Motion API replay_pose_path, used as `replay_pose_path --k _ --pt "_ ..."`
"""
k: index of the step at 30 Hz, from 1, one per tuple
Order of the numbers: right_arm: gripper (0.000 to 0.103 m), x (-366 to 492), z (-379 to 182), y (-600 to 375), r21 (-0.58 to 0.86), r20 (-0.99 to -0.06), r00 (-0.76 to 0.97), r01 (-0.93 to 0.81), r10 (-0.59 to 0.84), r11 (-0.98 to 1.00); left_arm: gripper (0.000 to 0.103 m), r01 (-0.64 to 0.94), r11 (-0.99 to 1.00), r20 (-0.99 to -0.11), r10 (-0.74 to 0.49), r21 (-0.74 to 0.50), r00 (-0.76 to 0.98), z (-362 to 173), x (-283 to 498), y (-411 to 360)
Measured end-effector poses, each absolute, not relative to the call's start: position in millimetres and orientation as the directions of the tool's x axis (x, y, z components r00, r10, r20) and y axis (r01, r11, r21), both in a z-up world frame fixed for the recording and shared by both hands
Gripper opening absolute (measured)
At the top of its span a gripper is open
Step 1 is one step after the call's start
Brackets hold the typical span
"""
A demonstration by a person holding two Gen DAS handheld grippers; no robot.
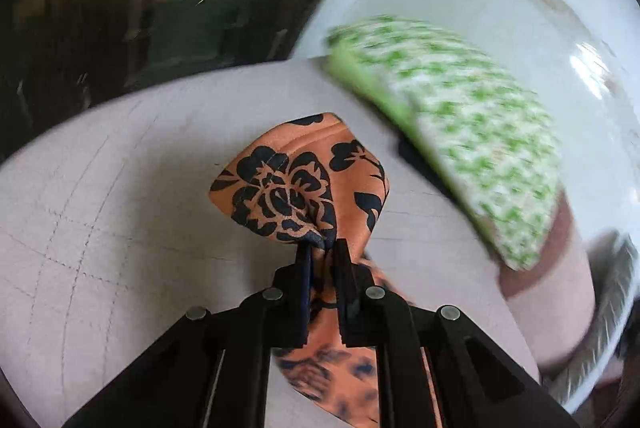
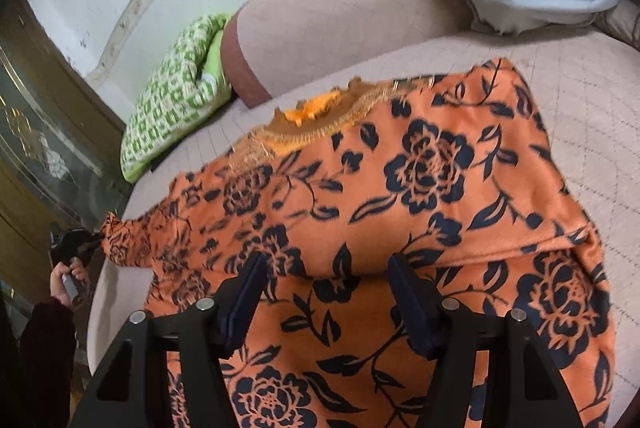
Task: Fold small clothes
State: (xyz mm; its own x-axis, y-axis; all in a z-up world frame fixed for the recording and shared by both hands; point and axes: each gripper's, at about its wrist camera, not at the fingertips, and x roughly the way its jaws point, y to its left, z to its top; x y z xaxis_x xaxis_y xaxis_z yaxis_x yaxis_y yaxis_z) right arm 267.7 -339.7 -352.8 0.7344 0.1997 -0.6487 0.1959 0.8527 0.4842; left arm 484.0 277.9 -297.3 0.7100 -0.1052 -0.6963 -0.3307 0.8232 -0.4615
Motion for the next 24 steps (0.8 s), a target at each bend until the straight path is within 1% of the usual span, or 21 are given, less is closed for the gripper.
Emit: replay_pose_path --k 3,8,9,10,11,14,16,17,18,20,21,22,23,24 --pt "0.066 263.1 -345.3 -348.5 0.513 -0.625 0.756 0.207 0.197 0.833 0.01 -0.229 0.877 -0.67 -0.132 -0.423 0.731 -251.0 474.5 231.9" --pt "0.066 252.9 -335.8 -376.1 0.58 -0.581 0.793 0.246 0.183 0.777 0.01 -0.048 0.934 -0.65 -0.209 -0.354 0.73 -190.8 453.2 121.2" --pt "0.066 250.2 -334.6 -384.1 0.599 -0.57 0.802 0.256 0.18 0.759 0.01 0.004 0.94 -0.646 -0.237 -0.34 0.725 -179.2 446.4 85.8" --pt "0.066 247.2 -333.0 -392.6 0.615 -0.559 0.811 0.266 0.172 0.743 0.01 0.032 0.942 -0.646 -0.255 -0.335 0.719 -173.6 443.7 66.6" --pt "0.066 245.3 -331.8 -398.4 0.623 -0.552 0.817 0.272 0.166 0.733 0.01 0.086 0.942 -0.65 -0.288 -0.324 0.703 -166.9 437.0 28.5" --pt "0.066 238.4 -326.7 -422.2 0.652 -0.527 0.838 0.291 0.142 0.7 0.01 0.195 0.933 -0.662 -0.354 -0.304 0.661 -158.9 419.7 -51.8" --pt "0.066 232.6 -325.0 -438.1 0.675 -0.51 0.851 0.309 0.121 0.67 0.01 0.269 0.911 -0.675 -0.412 -0.312 0.612 -159.7 409.1 -111.8" --pt "0.066 229.3 -324.7 -445.7 0.686 -0.503 0.857 0.319 0.11 0.654 0.011 0.321 0.884 -0.683 -0.466 -0.339 0.562 -163.9 401.8 -149.4" --pt "0.066 225.8 -324.9 -453.5 0.701 -0.494 0.864 0.326 0.101 0.635 0.013 0.368 0.856 -0.69 -0.512 -0.363 0.511 -169.4 395.1 -176.0" --pt "0.066 221.2 -325.1 -466.4 0.722 -0.481 0.872 0.335 0.091 0.605 0.038 0.434 0.811 -0.713 -0.566 -0.393 0.412 -177.8 387.3 -217.0" --pt "0.066 219.3 -325.8 -473.0 0.734 -0.478 0.873 0.338 0.095 0.589 0.061 0.467 0.782 -0.725 -0.593 -0.413 0.35 -183.7 379.0 -235.6" --pt "0.066 217.3 -326.7 -479.6 0.752 -0.47 0.876 0.336 0.105 0.567 0.067 0.475 0.771 -0.717 -0.607 -0.424 0.343 -185.3 373.5 -238.8" --pt "0.066 215.7 -327.4 -485.7 0.774 -0.455 0.883 0.324 0.12 0.544 0.068 0.486 0.755 -0.68 -0.634 -0.441 0.368 -187.0 363.6 -235.1" --pt "0.066 213.6 -328.3 -489.4 0.794 -0.437 0.889 0.31 0.136 0.524 0.07 0.49 0.75 -0.662 -0.643 -0.443 0.386 -188.7 358.4 -228.2"
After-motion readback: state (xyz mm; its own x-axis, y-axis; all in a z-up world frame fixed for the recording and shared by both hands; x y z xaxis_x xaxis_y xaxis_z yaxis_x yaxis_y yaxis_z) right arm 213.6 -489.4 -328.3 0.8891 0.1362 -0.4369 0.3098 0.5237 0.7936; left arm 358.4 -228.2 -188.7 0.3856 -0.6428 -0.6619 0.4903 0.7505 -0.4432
